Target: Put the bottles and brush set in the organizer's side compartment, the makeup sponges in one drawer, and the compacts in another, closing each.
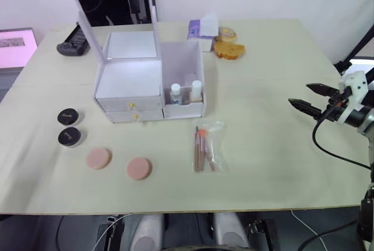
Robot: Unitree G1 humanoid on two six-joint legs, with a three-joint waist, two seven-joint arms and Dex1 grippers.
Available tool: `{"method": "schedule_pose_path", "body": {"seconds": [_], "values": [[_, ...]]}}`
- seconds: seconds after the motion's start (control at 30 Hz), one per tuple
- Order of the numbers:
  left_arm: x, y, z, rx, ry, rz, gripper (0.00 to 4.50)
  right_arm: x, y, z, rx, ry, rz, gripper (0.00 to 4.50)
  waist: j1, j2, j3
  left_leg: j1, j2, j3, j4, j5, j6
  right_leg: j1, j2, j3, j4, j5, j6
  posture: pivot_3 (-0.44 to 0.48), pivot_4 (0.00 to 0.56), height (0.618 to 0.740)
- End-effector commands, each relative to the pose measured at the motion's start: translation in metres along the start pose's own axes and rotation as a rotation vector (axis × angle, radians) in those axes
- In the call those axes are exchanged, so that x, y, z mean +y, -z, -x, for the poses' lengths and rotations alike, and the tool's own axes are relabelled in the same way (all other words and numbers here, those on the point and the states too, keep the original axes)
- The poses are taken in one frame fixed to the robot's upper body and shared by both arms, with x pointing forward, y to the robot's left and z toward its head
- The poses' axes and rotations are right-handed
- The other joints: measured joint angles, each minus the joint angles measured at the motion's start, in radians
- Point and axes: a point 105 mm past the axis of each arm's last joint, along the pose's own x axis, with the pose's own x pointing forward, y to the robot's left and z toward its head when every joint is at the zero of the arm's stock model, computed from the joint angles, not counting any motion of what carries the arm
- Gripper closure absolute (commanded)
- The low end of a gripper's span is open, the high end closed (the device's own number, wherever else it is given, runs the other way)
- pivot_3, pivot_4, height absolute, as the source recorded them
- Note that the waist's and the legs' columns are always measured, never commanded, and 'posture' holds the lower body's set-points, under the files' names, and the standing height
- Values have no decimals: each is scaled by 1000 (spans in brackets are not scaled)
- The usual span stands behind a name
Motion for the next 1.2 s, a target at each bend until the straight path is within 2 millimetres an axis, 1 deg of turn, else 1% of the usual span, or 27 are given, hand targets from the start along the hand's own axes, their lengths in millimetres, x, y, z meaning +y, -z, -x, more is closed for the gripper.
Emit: {"method": "schedule_pose_path", "body": {"seconds": [0.03,0.13,0.2,0.27,0.33,0.4,0.5,0.53,0.6,0.63,0.77,0.83,0.9,0.93,0.97,1.03,1.07,1.1,1.17,1.2], "values": [[0,-13,-1,-25,20,-50,0,-4,-15,4,-49,15,38,10,-2,0,0,0,0,0,0,0,0,0,0,0,0,0,0,0,150,740],[-2,-13,-4,-31,31,-54,0,-2,-19,2,-50,9,59,10,-2,0,0,0,0,0,-1,0,0,-1,0,0,0,0,0,0,150,740],[-8,-15,-10,-38,60,-67,0,0,-24,-2,-54,-2,83,10,0,0,0,0,1,0,-1,0,0,-1,0,0,0,0,0,0,150,740],[-17,-21,-17,-51,102,-86,0,6,-31,-6,-48,-43,101,10,0,0,0,0,1,0,0,0,0,0,0,0,0,0,0,0,150,740],[-38,-35,-25,-61,207,-87,0,20,-44,-9,-38,-118,112,10,0,0,0,0,1,0,0,0,0,0,0,0,0,0,0,0,150,740],[-57,-44,-27,-66,300,-49,0,36,-59,-10,-47,-204,93,10,0,0,0,0,1,0,0,0,0,0,0,0,0,0,0,0,150,740],[-89,-47,-27,-16,431,-10,0,57,-72,-9,-30,-315,77,10,0,0,0,-1,2,0,-1,0,0,-1,0,0,0,0,0,0,150,740],[-105,-46,-28,12,495,21,0,65,-76,-9,-17,-361,79,10,-1,0,0,-1,2,0,-1,0,0,-1,0,0,-1,0,0,0,150,740],[-139,-43,-32,94,616,51,0,81,-79,-9,20,-456,77,10,0,0,0,-1,2,0,-1,0,0,-1,0,0,-1,0,0,0,150,740],[-158,-45,-35,123,684,84,0,92,-81,-9,42,-518,89,10,1,1,0,-1,2,0,-1,0,0,0,1,0,-1,0,0,0,150,740],[-211,-52,-46,204,843,178,0,121,-82,-6,91,-673,99,10,10,0,0,-1,5,0,1,0,0,1,3,0,-1,0,-2,0,150,740],[-230,-58,-49,208,899,212,0,130,-83,-5,97,-712,110,10,12,1,0,-1,5,0,1,0,0,1,4,0,-1,0,-2,0,150,740],[-246,-62,-51,224,964,239,558,139,-82,-5,102,-730,115,0,11,1,0,-1,5,0,1,0,0,1,4,0,-2,1,-1,0,150,740],[-255,-60,-51,249,987,223,941,143,-81,-4,111,-738,116,0,8,1,0,-1,5,0,0,0,0,0,4,0,-2,1,-1,0,150,740],[-264,-55,-50,285,1008,179,1419,147,-81,-3,118,-749,109,0,5,1,0,-1,5,0,0,0,0,0,5,0,-2,1,-1,0,150,740],[-284,-48,-54,330,1021,122,2524,154,-81,-3,104,-741,123,0,6,1,0,-1,6,0,0,0,0,0,6,0,-2,1,-1,0,150,740],[-295,-48,-60,324,1027,139,2982,157,-82,-4,86,-730,130,0,8,1,0,-1,6,0,0,0,0,0,6,0,-2,1,-1,0,150,740],[-302,-51,-67,309,1012,154,3541,159,-83,-4,70,-715,138,0,11,1,0,-1,6,0,0,0,0,0,6,0,-2,1,-1,0,150,740],[-320,-60,-76,263,1024,154,4462,163,-75,-1,119,-689,79,0,24,0,0,-1,7,0,2,0,0,0,7,0,-1,2,-2,0,150,740],[-328,-59,-77,281,1029,141,4462,166,-68,1,161,-680,37,0,30,0,0,-1,8,0,2,0,0,0,8,0,-1,2,-3,0,150,740]]}}
